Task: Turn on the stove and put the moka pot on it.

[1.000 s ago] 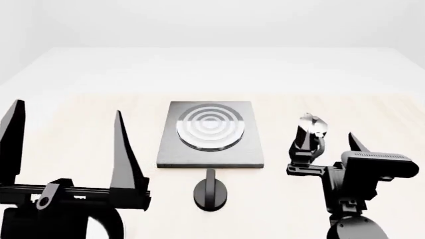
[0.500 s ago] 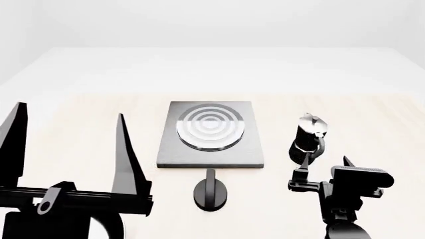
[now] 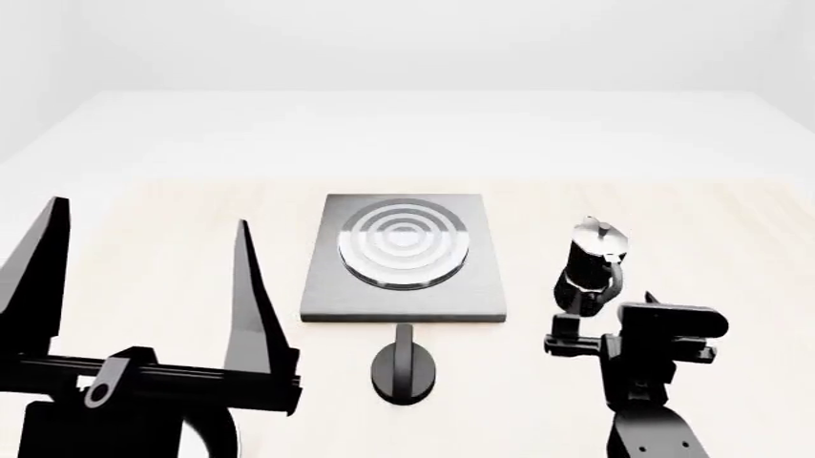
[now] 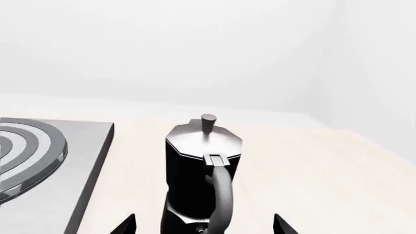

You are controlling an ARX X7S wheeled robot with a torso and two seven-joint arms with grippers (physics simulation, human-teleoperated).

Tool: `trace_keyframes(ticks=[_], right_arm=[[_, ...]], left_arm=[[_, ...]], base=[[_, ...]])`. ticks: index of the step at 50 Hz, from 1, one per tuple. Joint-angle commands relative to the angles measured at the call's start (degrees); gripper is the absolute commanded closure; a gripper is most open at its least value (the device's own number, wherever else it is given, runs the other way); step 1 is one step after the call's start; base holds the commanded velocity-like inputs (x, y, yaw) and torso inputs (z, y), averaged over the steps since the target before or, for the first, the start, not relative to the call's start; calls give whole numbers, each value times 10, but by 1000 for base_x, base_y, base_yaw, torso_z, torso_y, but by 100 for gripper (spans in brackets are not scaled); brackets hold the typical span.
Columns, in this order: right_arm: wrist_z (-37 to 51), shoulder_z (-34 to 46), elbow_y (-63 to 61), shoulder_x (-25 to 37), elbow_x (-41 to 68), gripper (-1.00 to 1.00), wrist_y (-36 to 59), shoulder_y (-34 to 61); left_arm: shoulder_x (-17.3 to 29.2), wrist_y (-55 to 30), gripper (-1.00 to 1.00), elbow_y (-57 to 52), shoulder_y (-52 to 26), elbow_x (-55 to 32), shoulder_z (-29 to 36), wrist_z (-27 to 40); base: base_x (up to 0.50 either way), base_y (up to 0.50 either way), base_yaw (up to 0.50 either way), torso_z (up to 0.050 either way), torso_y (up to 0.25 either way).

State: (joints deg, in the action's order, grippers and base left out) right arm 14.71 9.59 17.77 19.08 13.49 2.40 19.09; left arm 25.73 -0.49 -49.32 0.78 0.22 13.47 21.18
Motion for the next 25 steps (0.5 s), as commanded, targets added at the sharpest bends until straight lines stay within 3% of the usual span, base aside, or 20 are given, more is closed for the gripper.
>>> trace_keyframes(ticks=[1, 25], right_arm=[[-10, 8, 79, -11, -8, -100, -18, 42], [-14, 8, 150, -16, -7, -100, -30, 82]], left_arm=[[-1, 9, -100, 13, -1, -4, 5, 0], [0, 8, -100, 15, -6, -12, 10, 0]], base=[[0, 0, 0, 0, 0], [0, 0, 0, 0, 0]])
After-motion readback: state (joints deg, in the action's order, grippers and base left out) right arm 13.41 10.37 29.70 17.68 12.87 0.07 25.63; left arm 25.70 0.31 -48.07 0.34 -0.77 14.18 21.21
